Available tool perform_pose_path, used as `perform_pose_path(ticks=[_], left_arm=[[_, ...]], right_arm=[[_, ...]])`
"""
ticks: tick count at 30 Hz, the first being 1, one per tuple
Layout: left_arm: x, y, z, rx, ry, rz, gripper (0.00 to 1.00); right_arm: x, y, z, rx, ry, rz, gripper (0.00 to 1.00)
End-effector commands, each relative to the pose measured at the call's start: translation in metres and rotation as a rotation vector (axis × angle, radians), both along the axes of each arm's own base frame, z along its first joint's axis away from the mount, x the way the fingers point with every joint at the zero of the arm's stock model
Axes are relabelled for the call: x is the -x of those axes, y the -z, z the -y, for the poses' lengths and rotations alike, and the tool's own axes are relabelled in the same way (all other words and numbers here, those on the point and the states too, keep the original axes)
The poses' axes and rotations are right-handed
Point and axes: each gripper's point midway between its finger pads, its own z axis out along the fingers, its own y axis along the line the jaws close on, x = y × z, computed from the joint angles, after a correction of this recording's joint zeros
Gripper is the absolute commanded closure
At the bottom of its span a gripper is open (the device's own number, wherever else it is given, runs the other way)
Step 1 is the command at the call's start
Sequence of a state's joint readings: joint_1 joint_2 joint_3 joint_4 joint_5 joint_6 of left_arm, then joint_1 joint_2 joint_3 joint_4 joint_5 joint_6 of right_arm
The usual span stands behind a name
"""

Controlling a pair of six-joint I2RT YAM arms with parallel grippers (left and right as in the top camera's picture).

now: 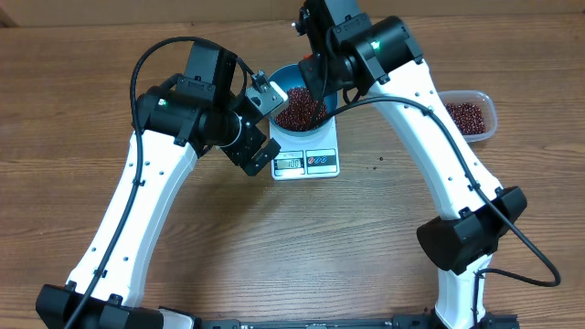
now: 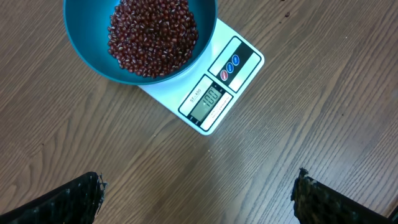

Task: Scoop item into bowl and weigh 150g on scale
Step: 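Tilt the red cup to pour beans into the teal bowl, then return the empty red cup right to the bean tub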

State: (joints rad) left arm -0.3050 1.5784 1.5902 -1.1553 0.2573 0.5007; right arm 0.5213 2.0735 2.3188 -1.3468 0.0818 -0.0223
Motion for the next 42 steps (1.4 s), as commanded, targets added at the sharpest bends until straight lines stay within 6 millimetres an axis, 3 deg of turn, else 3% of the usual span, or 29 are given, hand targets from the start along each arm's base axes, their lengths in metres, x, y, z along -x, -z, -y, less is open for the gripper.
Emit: perform_pose_path(ticks=[1, 28, 35, 37, 42], left_arm=[[0.000, 0.004, -0.001, -0.007, 0.011, -0.004, 0.00], [0.000, 0.004, -0.001, -0.007, 0.011, -0.005, 0.01], [0.000, 0.004, -0.001, -0.007, 0.011, -0.005, 0.00], [0.000, 0.004, -0.001, -0.007, 0.011, -0.005, 0.00], [0.000, 0.004, -0.001, -0.007, 0.011, -0.005, 0.00]], right_arm=[[-0.005, -0.011, 0.000, -0.017, 0.013, 0.034, 0.96], [0.000, -0.011, -0.011, -0.041, -0.005, 0.023, 0.96], [0.000, -0.032, 0.012, -0.100, 0.019, 0.029, 0.96], [-0.001, -0.043, 0.026, -0.125, 0.042, 0.039, 0.96], [-0.001, -0.066, 0.084, -0.173, 0.107, 0.042, 0.96]])
